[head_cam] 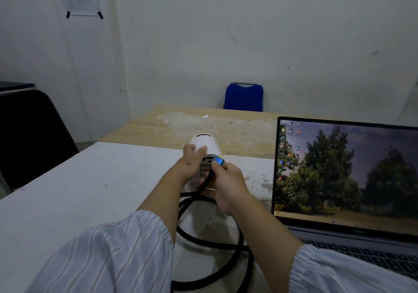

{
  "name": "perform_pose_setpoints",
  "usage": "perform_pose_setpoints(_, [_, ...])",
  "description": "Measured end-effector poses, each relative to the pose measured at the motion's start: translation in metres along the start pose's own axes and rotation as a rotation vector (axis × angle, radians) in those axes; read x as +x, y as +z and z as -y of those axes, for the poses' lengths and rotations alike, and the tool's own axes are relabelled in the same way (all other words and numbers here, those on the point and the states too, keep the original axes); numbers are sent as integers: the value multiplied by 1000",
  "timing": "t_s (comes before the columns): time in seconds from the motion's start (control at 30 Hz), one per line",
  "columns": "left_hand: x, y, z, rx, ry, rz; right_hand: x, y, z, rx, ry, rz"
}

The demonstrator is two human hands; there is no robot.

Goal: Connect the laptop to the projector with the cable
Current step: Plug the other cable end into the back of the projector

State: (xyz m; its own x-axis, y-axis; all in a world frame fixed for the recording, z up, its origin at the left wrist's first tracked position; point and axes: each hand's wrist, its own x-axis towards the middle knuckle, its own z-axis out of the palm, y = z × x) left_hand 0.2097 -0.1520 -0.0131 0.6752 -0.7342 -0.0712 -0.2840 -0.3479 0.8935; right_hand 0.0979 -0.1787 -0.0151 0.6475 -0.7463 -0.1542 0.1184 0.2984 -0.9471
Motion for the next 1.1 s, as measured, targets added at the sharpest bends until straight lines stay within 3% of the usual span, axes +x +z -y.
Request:
perform_pose_setpoints(0.43, [3, 2, 6, -67, 2, 9, -1, 9, -10, -152, -39, -112])
perform_pose_setpoints(0.63, [2, 0, 4, -67, -5, 37, 0, 7, 2, -98, 22, -140])
perform_pose_setpoints(0.97, [-3, 1, 1, -146, -19, 41, 7, 10, 19, -130, 87, -138])
perform_pose_setpoints(1.1, [-6, 0, 0, -116, -21, 45, 9, 4, 19, -238, 35, -135])
